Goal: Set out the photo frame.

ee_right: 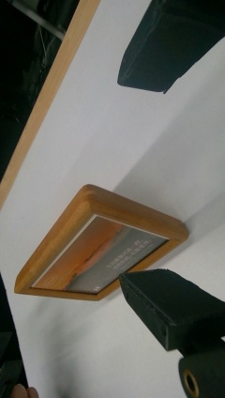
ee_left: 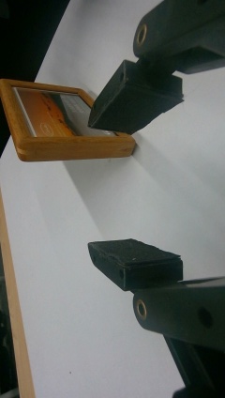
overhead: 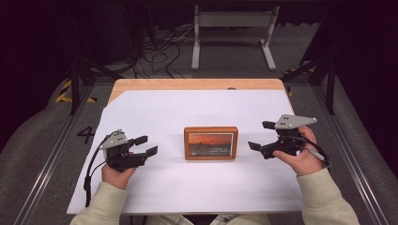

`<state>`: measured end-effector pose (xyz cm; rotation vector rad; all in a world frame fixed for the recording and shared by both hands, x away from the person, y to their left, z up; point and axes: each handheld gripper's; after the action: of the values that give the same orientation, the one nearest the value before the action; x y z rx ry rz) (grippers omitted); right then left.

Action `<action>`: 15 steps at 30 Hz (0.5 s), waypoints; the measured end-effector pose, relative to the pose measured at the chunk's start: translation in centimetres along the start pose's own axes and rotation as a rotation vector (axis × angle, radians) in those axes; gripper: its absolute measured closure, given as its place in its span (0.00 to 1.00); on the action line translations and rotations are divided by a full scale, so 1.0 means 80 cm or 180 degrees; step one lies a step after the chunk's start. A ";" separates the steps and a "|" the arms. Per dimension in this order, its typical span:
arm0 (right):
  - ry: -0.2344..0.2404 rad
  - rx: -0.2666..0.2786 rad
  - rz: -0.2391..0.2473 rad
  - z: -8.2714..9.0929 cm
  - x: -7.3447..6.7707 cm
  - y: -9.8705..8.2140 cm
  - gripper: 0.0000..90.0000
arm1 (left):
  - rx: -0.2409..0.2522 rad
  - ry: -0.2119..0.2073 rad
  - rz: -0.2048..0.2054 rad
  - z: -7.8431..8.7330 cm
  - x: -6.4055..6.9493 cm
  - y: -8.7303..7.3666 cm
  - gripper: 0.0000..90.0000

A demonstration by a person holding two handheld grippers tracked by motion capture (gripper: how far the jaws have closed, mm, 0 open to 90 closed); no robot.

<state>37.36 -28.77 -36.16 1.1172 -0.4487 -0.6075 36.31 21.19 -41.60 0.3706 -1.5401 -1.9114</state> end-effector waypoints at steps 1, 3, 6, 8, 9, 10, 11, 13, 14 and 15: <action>-0.0021 0.0052 -0.0008 0.002 0.000 -0.004 0.08 | 0.0009 -0.0001 -0.0015 0.000 0.000 0.000 0.39; -0.0084 0.0203 -0.0065 0.006 0.002 -0.016 0.07 | 0.0032 -0.0003 -0.0003 0.001 0.001 0.000 0.39; -0.0177 0.0319 -0.0106 0.009 0.004 -0.033 0.07 | 0.0066 -0.0009 0.0000 0.001 0.001 0.000 0.39; -0.0223 0.0335 -0.0126 0.009 0.006 -0.043 0.07 | 0.0065 -0.0006 0.0006 0.002 0.000 -0.001 0.39; -0.0240 0.0348 -0.0124 0.009 0.006 -0.046 0.07 | 0.0083 -0.0003 -0.0020 0.002 -0.001 -0.001 0.39; -0.0275 0.0366 -0.0110 0.008 0.005 -0.050 0.07 | 0.0074 -0.0004 -0.0004 0.001 -0.002 -0.002 0.39; -0.0299 0.0359 -0.0069 0.006 0.004 -0.055 0.07 | 0.0074 -0.0006 -0.0013 0.001 -0.002 -0.003 0.39; -0.0292 0.0340 -0.0052 0.002 0.004 -0.060 0.06 | 0.0075 0.0002 -0.0034 0.001 -0.002 -0.004 0.39; -0.0319 0.0319 -0.0023 0.000 0.004 -0.062 0.06 | 0.0075 0.0002 -0.0034 0.001 -0.002 -0.004 0.39; -0.0344 0.0302 -0.0014 -0.001 0.005 -0.064 0.06 | 0.0076 -0.0001 -0.0031 0.001 -0.002 -0.004 0.39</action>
<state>36.54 -30.56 -40.88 1.1792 -0.5733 -0.6581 36.28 21.33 -41.92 0.3889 -1.5651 -1.9019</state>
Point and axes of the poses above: each handheld gripper's, and its own axes: z roughly backward along the jaws, y roughly out of its top, x roughly to its right, and after that the axes turned 8 degrees about x, right-handed
